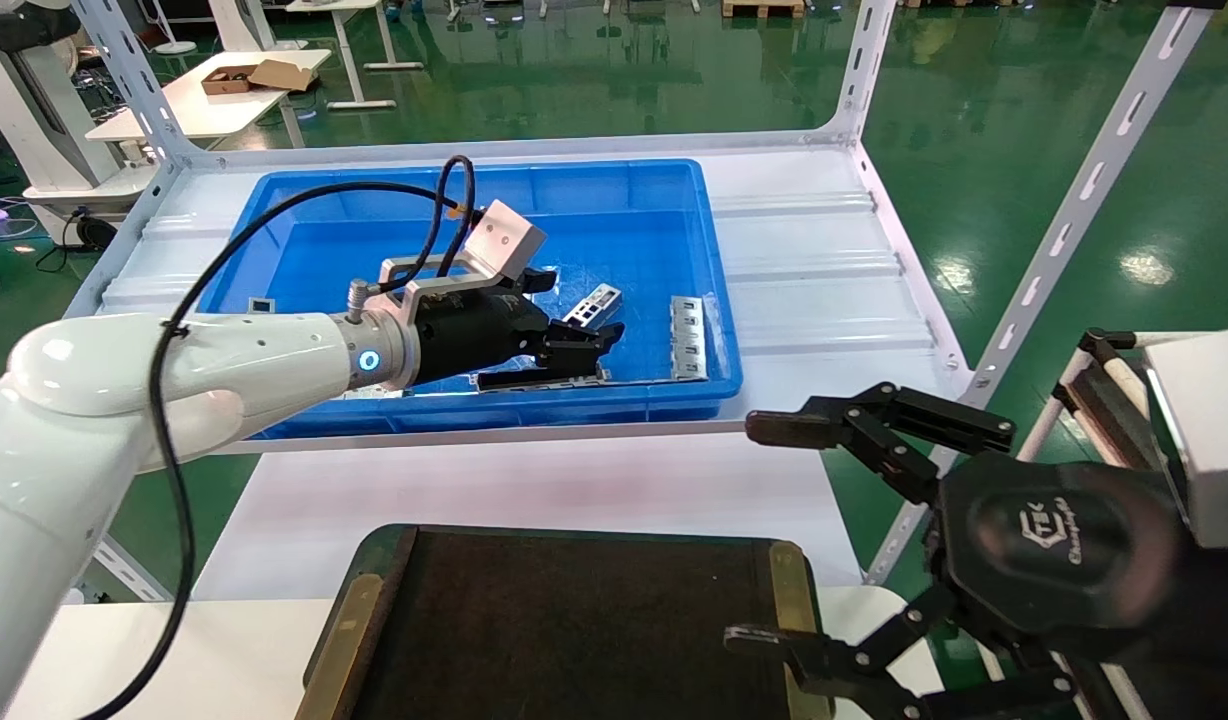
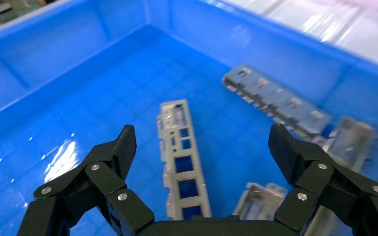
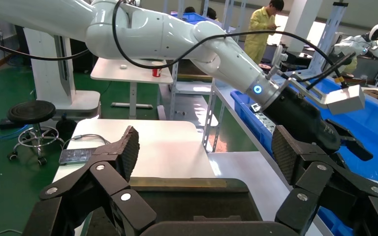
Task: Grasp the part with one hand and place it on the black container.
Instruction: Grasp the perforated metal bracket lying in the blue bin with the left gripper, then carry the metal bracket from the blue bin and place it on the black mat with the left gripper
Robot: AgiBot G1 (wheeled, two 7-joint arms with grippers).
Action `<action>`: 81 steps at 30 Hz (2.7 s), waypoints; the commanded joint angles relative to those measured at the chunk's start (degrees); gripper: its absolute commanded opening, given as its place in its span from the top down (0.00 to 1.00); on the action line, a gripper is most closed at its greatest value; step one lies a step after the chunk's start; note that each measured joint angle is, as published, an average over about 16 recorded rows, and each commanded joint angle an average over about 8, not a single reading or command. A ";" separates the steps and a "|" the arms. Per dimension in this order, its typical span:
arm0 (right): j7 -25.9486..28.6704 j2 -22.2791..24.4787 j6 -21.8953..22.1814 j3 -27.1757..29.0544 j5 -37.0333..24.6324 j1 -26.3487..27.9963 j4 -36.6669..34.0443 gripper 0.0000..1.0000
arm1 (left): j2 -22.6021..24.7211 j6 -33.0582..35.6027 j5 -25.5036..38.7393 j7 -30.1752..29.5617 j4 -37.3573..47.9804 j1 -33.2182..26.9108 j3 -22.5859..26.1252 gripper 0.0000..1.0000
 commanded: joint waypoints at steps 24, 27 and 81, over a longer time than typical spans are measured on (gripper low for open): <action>0.00 0.00 0.00 -0.01 0.00 0.00 0.00 1.00 | 3.35 -1.44 -3.22 8.04 15.24 -3.22 -0.84 1.00; 0.00 0.00 0.00 -0.01 0.00 0.00 0.00 1.00 | 3.40 -1.62 -3.52 8.32 15.63 -3.26 -0.81 1.00; -0.01 0.01 0.01 -0.02 0.01 0.01 0.00 1.00 | -15.25 7.17 -12.69 -16.49 -37.56 42.68 -4.43 1.00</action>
